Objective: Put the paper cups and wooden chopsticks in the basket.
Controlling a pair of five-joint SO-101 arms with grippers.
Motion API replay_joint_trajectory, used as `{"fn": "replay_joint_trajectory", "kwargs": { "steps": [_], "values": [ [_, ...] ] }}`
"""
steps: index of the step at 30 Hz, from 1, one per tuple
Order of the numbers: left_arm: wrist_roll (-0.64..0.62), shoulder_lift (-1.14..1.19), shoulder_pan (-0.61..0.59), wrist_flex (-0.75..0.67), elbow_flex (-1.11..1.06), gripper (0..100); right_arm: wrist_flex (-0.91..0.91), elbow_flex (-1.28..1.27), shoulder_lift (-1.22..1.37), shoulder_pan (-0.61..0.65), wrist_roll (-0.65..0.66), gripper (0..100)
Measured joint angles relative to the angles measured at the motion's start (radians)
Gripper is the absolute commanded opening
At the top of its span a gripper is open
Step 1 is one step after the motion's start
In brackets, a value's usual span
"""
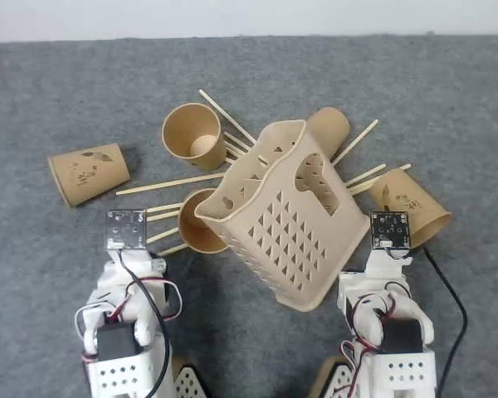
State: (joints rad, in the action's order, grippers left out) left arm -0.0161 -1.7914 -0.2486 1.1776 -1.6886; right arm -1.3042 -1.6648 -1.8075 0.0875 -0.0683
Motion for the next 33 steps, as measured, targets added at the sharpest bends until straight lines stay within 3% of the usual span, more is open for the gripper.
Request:
{"fn": "replay_joint_trajectory", "kwargs": {
  "steps": [6, 14, 22, 26, 30, 33],
  "values": [
    [0.000, 0.002, -0.035, -0.051, 0.020, 1, 0.003, 0.000, 0.000, 0.066, 0.000, 0.6],
    [0.000, 0.000, -0.037, -0.095, 0.178, 1, 0.160, 0.002, 0.000, 0.087, 0.000, 0.6],
    [0.000, -0.002, 0.011, -0.095, 0.311, 2, 0.161, 0.216, 0.000, -0.180, 0.002, 0.6],
    [0.068, -0.002, 0.071, -0.095, 0.368, 2, 0.161, 0.334, -0.002, -0.258, 0.150, 0.6],
    [0.147, -0.002, 0.132, -0.098, 0.425, 2, 0.161, 0.413, -0.008, -0.258, 0.362, 0.7],
    [0.147, -0.003, 0.141, -0.114, 0.486, 2, 0.161, 0.448, -0.009, -0.258, 0.404, 6.4]
  ]
}}
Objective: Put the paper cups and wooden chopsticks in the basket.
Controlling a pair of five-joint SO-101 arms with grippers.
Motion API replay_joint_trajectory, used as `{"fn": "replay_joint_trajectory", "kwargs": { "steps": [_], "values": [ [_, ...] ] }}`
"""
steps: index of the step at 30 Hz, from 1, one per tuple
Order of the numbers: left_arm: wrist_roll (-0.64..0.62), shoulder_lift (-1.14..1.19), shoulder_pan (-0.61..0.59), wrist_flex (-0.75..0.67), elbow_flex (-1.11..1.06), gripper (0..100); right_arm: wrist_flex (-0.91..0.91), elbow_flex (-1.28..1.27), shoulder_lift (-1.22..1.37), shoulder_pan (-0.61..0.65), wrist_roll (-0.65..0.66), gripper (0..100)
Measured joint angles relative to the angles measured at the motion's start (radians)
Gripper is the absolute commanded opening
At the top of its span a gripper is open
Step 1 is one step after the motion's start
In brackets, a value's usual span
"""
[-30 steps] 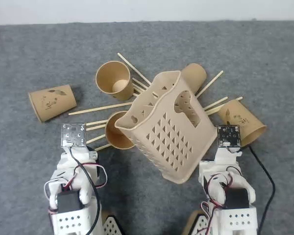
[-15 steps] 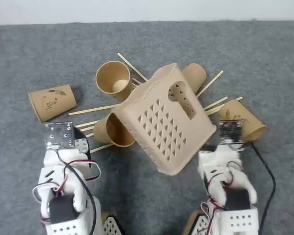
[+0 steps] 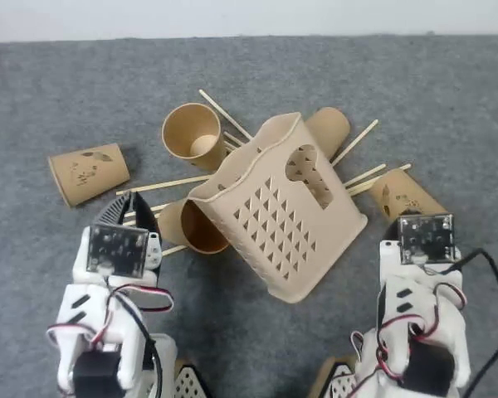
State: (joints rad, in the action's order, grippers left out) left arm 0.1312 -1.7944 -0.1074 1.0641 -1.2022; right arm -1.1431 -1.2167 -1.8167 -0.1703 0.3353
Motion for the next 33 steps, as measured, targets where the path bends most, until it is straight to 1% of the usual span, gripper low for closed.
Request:
{"fn": "replay_joint_trajectory", "kwargs": {
  "steps": [3, 4, 6, 9, 14, 16, 20, 25, 28, 30, 33],
  "values": [
    [-0.003, -0.003, 0.008, -0.012, 0.054, 3, 0.000, 0.037, 0.000, 0.002, 0.012, 15.9],
    [-0.003, -0.003, 0.008, -0.012, 0.066, 5, 0.000, 0.051, 0.000, 0.002, 0.020, 16.7],
    [-0.003, 0.012, 0.006, -0.012, 0.094, 7, 0.000, 0.084, 0.003, 0.002, 0.048, 15.5],
    [-0.003, 0.100, 0.008, -0.005, 0.167, 9, -0.008, 0.147, 0.003, 0.002, 0.078, 14.5],
    [-0.003, 0.387, 0.025, 0.068, 0.427, 9, -0.029, 0.230, 0.057, 0.002, 0.091, 14.7],
    [-0.003, 0.543, 0.068, 0.138, 0.559, 9, -0.052, 0.259, 0.126, 0.002, 0.091, 14.6],
    [-0.003, 0.861, 0.213, 0.305, 0.833, 9, -0.110, 0.313, 0.282, 0.002, 0.081, 14.5],
    [-0.003, 1.122, 0.405, 0.420, 1.122, 9, -0.152, 0.324, 0.393, 0.002, -0.014, 14.7],
    [-0.003, 1.247, 0.479, 0.456, 1.209, 9, -0.153, 0.324, 0.399, 0.002, -0.043, 14.7],
    [-0.003, 1.330, 0.496, 0.460, 1.226, 9, -0.147, 0.315, 0.400, 0.002, -0.049, 14.7],
    [-0.003, 1.442, 0.505, 0.460, 1.237, 9, -0.087, 0.236, 0.400, 0.002, -0.052, 14.5]
  ]
}}
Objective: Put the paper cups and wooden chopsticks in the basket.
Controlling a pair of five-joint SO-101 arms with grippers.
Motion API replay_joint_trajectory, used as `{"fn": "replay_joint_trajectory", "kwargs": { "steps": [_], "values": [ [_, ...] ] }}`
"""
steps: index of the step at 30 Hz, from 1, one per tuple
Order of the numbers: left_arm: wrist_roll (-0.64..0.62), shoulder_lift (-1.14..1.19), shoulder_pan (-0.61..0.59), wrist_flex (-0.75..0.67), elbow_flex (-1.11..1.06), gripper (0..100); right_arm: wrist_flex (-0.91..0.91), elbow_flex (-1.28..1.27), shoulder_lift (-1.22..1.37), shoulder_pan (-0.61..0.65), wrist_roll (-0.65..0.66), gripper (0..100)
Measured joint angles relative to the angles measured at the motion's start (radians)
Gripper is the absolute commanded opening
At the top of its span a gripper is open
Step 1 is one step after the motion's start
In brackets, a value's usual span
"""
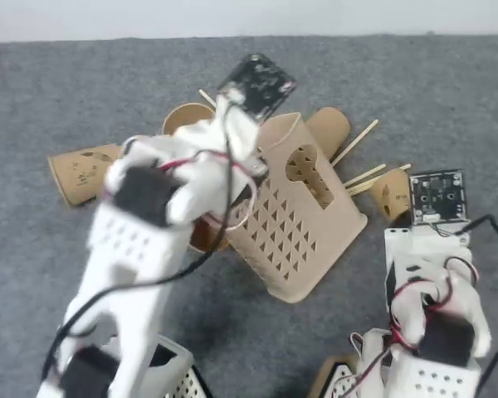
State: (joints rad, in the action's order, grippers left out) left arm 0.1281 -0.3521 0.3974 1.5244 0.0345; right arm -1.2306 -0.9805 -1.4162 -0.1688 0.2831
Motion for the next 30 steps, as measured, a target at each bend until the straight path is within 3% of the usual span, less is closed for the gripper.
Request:
{"fn": "replay_joint_trajectory", "kwargs": {
  "steps": [8, 15, 30],
  "values": [
    [0.064, 0.160, 0.009, 0.002, 0.014, 9, 0.236, -0.316, 0.015, 0.000, -0.071, 14.5],
    [0.066, 0.244, 0.002, 0.049, 0.092, 9, 0.345, -0.414, 0.017, 0.011, -0.071, 14.5],
    [0.037, 0.258, 0.348, 0.201, 0.123, 9, 0.413, -0.450, 0.017, 0.015, -0.071, 14.5]
  ]
}}
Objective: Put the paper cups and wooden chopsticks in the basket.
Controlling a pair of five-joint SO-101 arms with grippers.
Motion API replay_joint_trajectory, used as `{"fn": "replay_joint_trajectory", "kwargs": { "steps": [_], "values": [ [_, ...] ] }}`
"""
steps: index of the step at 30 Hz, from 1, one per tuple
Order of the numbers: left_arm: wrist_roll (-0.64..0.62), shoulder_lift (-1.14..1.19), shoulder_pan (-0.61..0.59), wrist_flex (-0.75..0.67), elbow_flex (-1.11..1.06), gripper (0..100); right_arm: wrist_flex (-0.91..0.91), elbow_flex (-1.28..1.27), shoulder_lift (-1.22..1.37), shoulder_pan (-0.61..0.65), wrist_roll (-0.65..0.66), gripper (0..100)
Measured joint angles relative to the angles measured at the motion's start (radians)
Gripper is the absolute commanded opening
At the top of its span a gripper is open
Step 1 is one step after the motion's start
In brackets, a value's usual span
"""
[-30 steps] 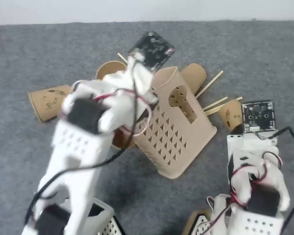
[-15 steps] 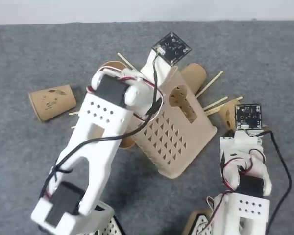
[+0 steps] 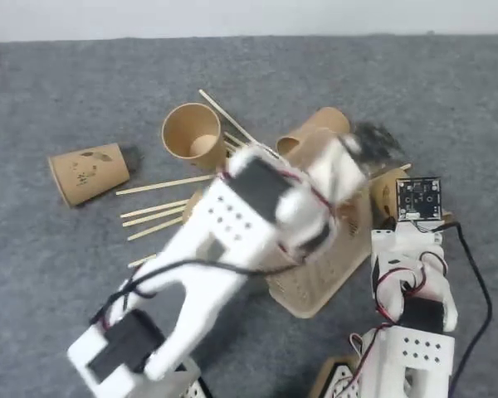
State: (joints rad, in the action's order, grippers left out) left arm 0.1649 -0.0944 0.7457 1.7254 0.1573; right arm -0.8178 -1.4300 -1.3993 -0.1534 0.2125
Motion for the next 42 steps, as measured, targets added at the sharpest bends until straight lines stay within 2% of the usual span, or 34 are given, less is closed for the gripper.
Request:
{"fn": "replay_joint_trajectory", "kwargs": {
  "steps": [4, 6, 12, 17, 21, 27, 32, 36, 42],
  "values": [
    [-0.009, -0.086, 0.091, 0.006, 0.000, 9, 0.000, 0.000, 0.000, -0.006, 0.000, 14.5],
    [-0.009, -0.126, 0.118, 0.008, 0.000, 9, 0.000, 0.003, -0.005, -0.054, 0.000, 14.4],
    [-0.009, -0.204, 0.124, 0.009, 0.000, 9, -0.112, 0.146, -0.152, -0.299, -0.057, 14.4],
    [-0.009, -0.253, 0.110, 0.009, 0.066, 9, -0.238, 0.241, -0.368, -0.324, -0.034, 14.4],
    [-0.009, -0.328, -0.011, 0.011, 0.133, 9, -0.339, 0.304, -0.402, -0.324, 0.000, 14.4],
    [-0.008, -0.474, -0.307, 0.012, 0.091, 9, -0.377, 0.453, -0.298, -0.350, 0.037, 14.4],
    [0.055, -0.628, -0.342, 0.014, -0.192, 9, -0.450, 0.655, -0.121, -0.373, 0.071, 14.4],
    [0.160, -0.787, -0.391, -0.017, -0.434, 9, -0.493, 0.672, 0.078, -0.410, 0.071, 14.4],
    [0.230, -1.119, -0.591, -0.230, -0.744, 9, -0.358, 0.621, 0.336, -0.425, -0.049, 14.4]
  ]
}}
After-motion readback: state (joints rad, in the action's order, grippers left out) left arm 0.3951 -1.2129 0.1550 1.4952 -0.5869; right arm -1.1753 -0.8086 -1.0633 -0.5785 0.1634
